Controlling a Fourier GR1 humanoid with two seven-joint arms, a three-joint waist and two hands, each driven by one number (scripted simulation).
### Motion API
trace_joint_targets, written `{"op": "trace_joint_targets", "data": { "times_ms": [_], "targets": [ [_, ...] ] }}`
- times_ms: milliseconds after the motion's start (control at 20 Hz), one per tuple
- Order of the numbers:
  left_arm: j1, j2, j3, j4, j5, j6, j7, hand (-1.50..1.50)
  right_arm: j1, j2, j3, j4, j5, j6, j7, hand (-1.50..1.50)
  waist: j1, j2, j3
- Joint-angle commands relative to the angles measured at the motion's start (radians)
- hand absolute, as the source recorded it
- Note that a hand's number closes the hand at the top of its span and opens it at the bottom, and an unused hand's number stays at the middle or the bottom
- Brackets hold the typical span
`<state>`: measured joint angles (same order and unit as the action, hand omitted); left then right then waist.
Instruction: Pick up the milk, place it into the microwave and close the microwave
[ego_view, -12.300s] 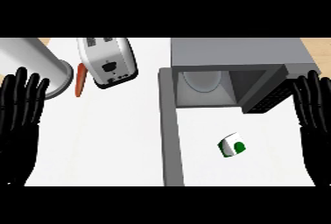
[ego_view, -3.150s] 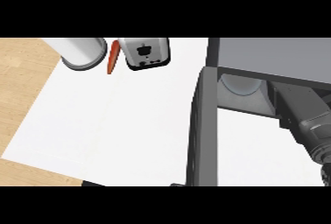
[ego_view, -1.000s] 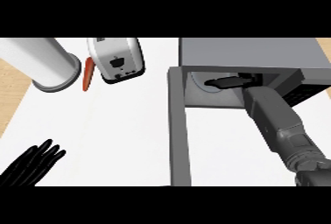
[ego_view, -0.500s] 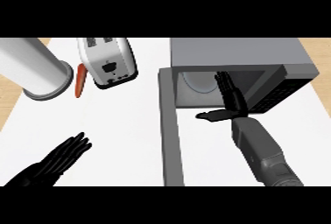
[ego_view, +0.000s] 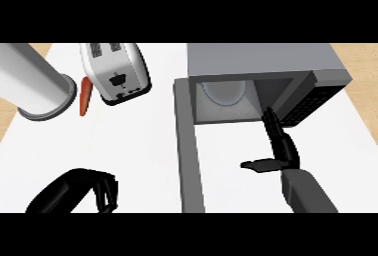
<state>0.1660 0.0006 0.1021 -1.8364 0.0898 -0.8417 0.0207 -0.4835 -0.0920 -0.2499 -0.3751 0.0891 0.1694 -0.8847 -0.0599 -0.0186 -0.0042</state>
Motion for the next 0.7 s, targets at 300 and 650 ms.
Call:
{"op": "trace_joint_targets", "data": {
  "times_ms": [300,650],
  "targets": [
    [-0.156,0.0,-0.137,0.158,-0.244,0.078,-0.1,1.5,0.376,-0.057,0.024,-0.319,-0.055,0.107,-0.046,-1.5,-0.02,0.003,-0.003],
    [-0.206,-0.001,-0.328,0.286,-0.361,0.261,-0.239,1.5,0.62,-0.125,0.034,-0.666,-0.17,0.245,0.067,-1.5,-0.003,0.009,-0.002]
  ]
}}
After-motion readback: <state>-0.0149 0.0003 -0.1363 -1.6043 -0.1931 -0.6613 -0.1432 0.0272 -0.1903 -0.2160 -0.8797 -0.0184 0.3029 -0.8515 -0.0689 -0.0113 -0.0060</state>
